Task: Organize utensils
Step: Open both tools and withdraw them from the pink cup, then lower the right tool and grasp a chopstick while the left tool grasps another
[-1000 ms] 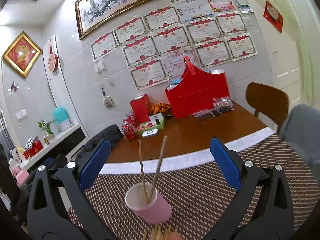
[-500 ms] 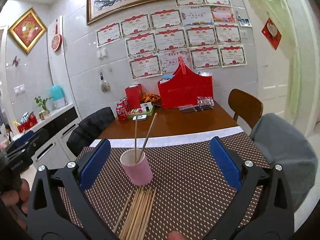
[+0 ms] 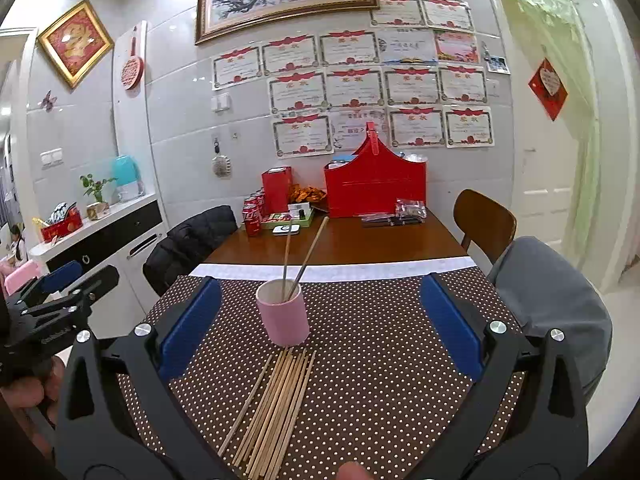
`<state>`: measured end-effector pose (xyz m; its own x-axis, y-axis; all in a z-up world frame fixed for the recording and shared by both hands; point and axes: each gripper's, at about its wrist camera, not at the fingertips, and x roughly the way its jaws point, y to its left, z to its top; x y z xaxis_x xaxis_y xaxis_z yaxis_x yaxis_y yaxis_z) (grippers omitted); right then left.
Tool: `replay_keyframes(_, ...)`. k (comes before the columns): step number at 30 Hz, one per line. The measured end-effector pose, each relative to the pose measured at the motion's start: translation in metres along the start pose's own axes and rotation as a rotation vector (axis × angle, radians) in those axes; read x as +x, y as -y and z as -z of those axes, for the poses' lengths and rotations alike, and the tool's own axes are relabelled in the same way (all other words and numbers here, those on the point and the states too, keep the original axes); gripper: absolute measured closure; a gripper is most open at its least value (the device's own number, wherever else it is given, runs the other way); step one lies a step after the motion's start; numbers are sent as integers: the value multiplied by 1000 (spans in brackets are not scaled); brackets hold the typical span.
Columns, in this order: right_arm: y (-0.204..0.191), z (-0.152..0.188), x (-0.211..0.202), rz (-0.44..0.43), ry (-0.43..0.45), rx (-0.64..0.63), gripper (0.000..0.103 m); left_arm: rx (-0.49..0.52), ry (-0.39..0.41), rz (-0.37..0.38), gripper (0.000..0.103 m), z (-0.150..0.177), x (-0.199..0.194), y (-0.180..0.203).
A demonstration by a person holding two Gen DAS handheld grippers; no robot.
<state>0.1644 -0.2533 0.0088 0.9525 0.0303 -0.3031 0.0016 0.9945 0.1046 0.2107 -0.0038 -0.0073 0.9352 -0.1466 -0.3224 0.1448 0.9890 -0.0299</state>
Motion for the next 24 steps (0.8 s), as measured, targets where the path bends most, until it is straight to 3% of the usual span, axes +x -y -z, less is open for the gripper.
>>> replay_keyframes(13, -3, 16, 13, -24, -71, -12, 6, 11, -122, -27, 15, 36, 18, -12)
replay_keyframes(24, 27, 67, 55, -3, -262, 47, 6, 141, -442, 1, 15, 116, 100, 8)
